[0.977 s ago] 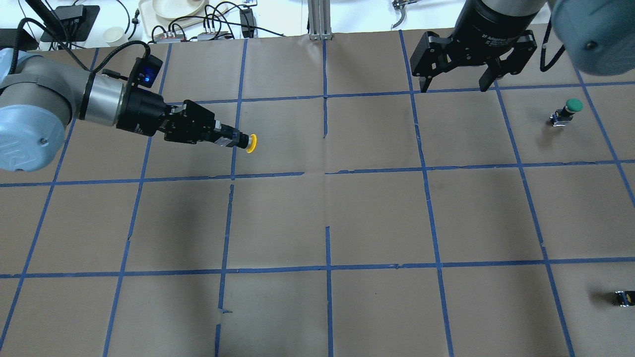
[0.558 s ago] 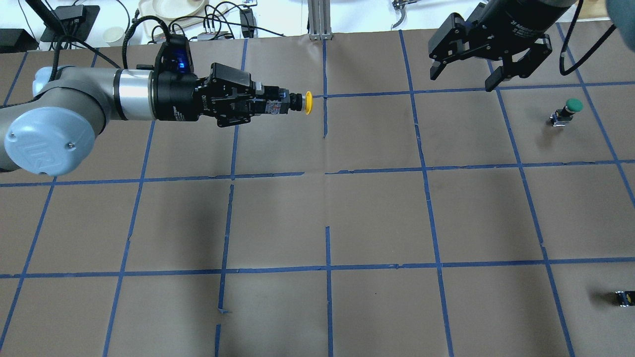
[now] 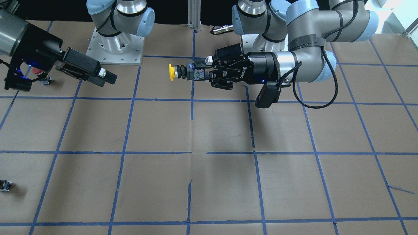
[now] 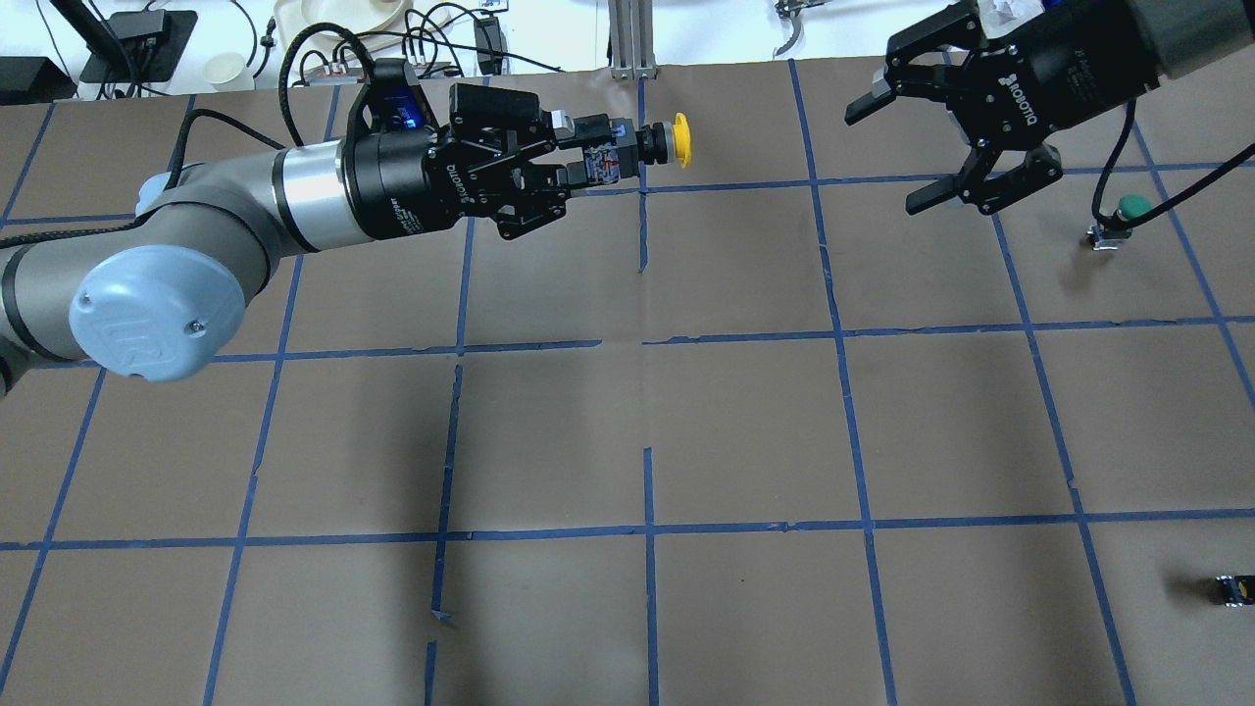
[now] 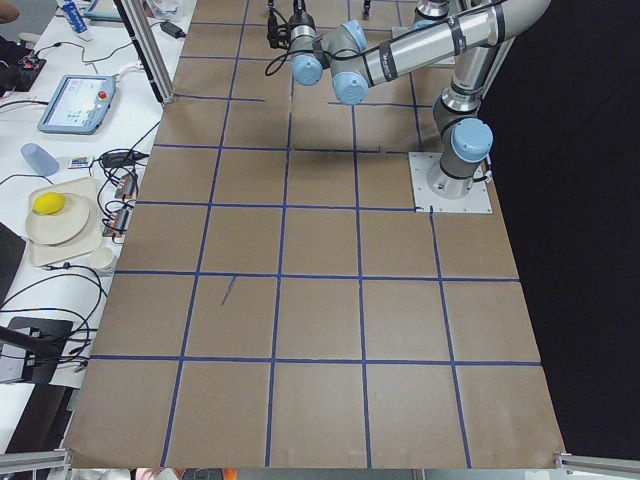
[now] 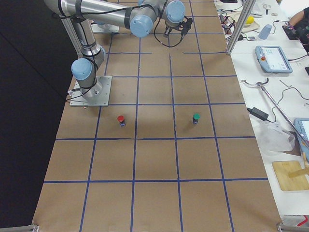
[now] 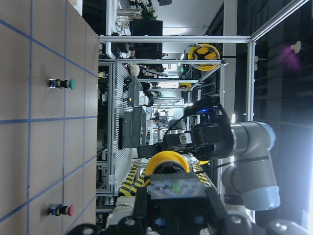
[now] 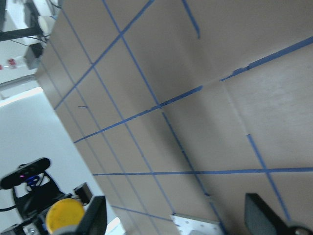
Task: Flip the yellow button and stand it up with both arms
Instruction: 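Hold the button up with the left gripper while the right gripper approaches its cap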
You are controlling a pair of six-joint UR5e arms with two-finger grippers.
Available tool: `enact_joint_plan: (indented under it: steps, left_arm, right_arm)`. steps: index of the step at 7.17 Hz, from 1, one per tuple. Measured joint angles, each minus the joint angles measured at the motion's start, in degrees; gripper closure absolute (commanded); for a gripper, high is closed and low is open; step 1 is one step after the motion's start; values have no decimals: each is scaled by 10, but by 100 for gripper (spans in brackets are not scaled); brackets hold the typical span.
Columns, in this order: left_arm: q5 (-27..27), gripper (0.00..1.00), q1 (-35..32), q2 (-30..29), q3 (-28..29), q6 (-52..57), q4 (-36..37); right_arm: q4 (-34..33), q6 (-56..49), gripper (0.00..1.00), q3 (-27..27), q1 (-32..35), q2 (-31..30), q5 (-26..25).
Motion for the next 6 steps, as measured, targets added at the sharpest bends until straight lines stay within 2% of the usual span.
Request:
enact_joint_plan:
  steps: [1, 2, 3, 5, 6]
  left_arm:
    - [-4, 97, -3, 0, 0, -4, 1]
    - [-5, 97, -4, 1, 0, -5, 2]
    - [-5, 97, -4, 0, 0, -5, 2]
    - [-5, 97, -7, -3, 1, -4, 3]
    - [-5, 97, -9, -4, 1, -4, 3]
  right_arm:
    - [4, -1, 0, 21, -5, -7, 93]
    - [5, -3, 0, 39, -4, -16, 156]
    - [4, -4, 0, 55, -1, -27, 183]
    - [3, 0, 2, 76, 20, -38, 197]
    - [2, 1, 7, 83, 35, -37, 201]
